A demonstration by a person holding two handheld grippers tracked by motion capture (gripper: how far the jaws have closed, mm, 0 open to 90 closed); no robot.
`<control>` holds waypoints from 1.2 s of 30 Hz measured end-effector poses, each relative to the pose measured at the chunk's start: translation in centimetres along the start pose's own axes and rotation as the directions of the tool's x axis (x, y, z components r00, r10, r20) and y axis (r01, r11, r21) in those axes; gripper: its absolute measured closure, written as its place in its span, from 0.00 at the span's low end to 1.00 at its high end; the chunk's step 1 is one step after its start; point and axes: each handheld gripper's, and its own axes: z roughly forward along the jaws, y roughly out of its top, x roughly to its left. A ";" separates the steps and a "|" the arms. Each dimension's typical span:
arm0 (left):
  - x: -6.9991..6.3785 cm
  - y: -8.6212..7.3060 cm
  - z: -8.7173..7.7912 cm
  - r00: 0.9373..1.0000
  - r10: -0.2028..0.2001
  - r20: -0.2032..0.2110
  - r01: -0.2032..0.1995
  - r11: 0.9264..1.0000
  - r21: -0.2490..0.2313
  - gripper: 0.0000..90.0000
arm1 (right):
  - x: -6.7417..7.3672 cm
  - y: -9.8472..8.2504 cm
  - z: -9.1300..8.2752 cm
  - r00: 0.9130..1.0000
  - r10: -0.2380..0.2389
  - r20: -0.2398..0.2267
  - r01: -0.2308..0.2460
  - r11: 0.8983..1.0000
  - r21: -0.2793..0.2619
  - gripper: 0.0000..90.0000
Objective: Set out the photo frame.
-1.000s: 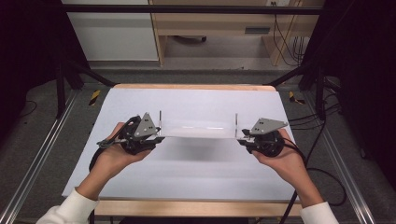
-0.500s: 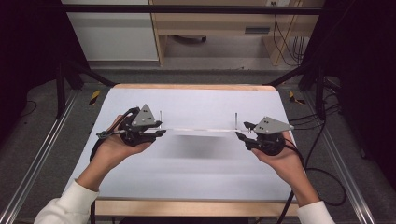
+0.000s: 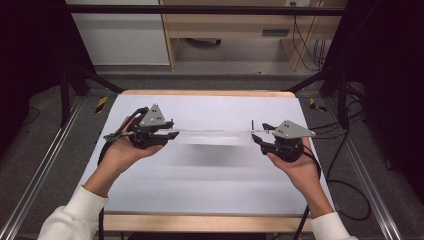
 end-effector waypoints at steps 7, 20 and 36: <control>1.6 1.0 0.4 1.000 -0.022 0.012 0.022 1.000 -0.008 0.68 | -1.0 0.8 0.7 1.000 0.021 0.004 -0.021 1.000 0.002 0.54; 3.1 1.4 1.1 0.995 -0.101 0.012 0.102 0.988 -0.119 0.56 | -2.4 2.0 1.8 0.999 0.049 0.004 -0.049 0.999 0.012 0.54; 3.0 1.8 -1.9 0.975 -0.217 -0.049 0.190 0.927 -0.323 0.31 | -2.9 2.2 2.2 0.998 0.064 -0.005 -0.064 0.998 0.012 0.54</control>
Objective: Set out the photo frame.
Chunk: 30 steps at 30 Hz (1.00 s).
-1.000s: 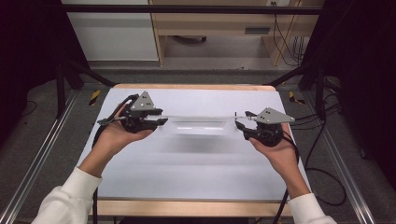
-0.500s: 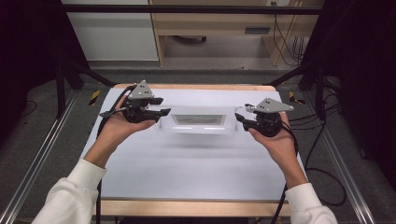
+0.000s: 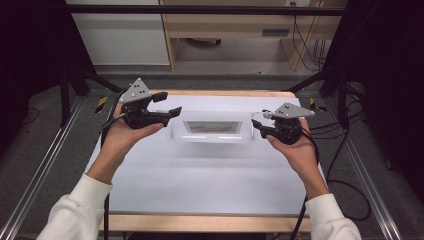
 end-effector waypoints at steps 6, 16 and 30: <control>0.0 -0.5 -2.2 0.997 -0.010 -0.072 0.008 1.000 -0.028 0.21 | -0.1 0.1 0.2 1.000 0.012 0.004 -0.012 1.000 0.000 0.53; -0.7 -4.0 -4.6 0.994 -0.051 -0.101 0.052 0.999 -0.001 0.14 | -0.4 0.4 0.5 1.000 0.020 0.013 -0.020 1.000 0.011 0.53; -0.8 -11.9 -4.7 0.985 -0.133 -0.109 0.145 0.984 0.102 0.11 | -1.4 1.2 1.4 0.999 0.044 0.024 -0.045 0.999 0.025 0.54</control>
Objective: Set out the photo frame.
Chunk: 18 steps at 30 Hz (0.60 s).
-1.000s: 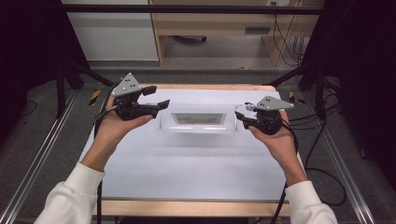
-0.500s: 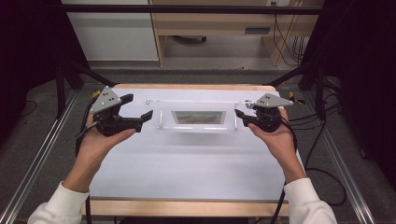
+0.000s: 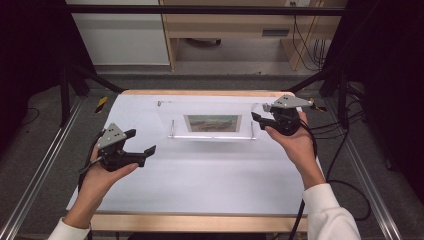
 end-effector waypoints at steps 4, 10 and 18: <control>0.6 -1.8 0.3 1.000 -0.011 -0.020 0.012 0.999 0.044 0.11 | -0.3 0.3 0.3 1.000 0.007 0.001 -0.007 1.000 0.006 0.54; 1.2 -3.9 0.5 0.998 -0.012 -0.058 0.016 0.997 0.082 0.12 | -0.9 0.5 0.9 1.000 0.024 -0.004 -0.024 1.000 0.003 0.54; 1.7 -5.2 0.3 0.996 -0.031 -0.083 0.038 0.995 0.090 0.12 | -1.7 0.9 1.5 0.999 0.037 -0.013 -0.037 0.999 0.008 0.54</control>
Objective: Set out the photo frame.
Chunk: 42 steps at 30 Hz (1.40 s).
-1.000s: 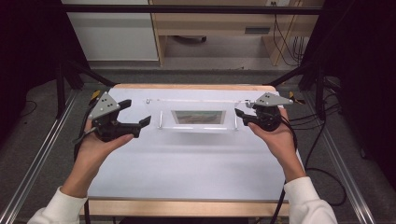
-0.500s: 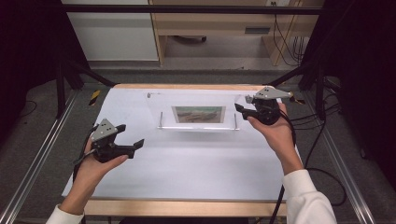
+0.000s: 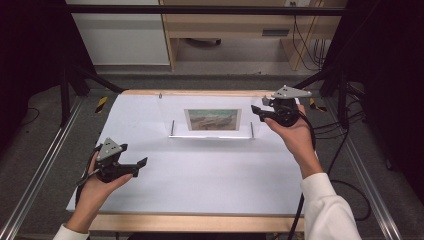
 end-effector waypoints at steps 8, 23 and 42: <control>0.4 -0.7 -0.2 1.000 -0.007 -0.009 0.007 1.000 0.009 0.12 | -0.4 0.2 0.6 1.000 0.021 0.003 -0.021 1.000 -0.007 0.54; 0.3 -1.3 -0.2 1.000 0.002 -0.015 -0.002 1.000 0.023 0.12 | -1.8 0.7 2.4 0.996 0.092 0.013 -0.092 0.996 -0.016 0.53; 0.4 -1.2 -0.5 1.000 -0.001 -0.014 0.001 1.000 0.014 0.13 | -2.7 0.9 3.8 0.990 0.140 0.029 -0.140 0.990 -0.011 0.54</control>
